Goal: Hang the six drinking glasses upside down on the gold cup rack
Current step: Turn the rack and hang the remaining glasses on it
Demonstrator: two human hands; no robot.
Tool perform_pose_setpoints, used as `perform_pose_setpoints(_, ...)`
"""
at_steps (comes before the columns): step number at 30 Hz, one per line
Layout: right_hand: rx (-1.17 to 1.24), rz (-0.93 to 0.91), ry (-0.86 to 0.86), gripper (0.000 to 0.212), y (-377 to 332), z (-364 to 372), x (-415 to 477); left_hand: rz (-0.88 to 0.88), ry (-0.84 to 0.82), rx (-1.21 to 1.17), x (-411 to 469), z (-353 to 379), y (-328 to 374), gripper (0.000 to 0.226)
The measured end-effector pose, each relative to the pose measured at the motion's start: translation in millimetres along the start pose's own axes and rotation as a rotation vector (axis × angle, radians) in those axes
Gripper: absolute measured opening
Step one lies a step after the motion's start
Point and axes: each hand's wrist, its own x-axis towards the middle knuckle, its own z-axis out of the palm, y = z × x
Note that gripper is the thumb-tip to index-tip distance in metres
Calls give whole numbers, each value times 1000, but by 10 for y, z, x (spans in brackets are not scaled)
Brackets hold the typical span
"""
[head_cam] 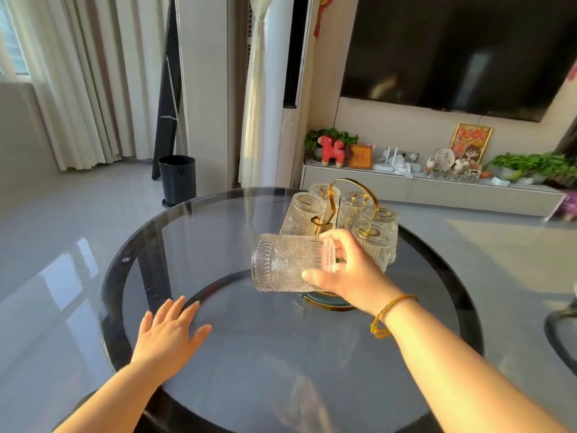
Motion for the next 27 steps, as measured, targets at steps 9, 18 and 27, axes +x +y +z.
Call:
perform_pose_setpoints(9, -189, -129, 144, 66, -503, -712, 189, 82, 25, -50, 103, 157, 466, 54)
perform_pose_setpoints(18, -626, -105, 72, 69, -855, -893, 651, 99, 49, -74, 90, 159, 438, 56)
perform_pose_setpoints(27, -642, -35, -1, 70, -689, -673, 807, 103, 54, -82, 94, 161, 436, 57)
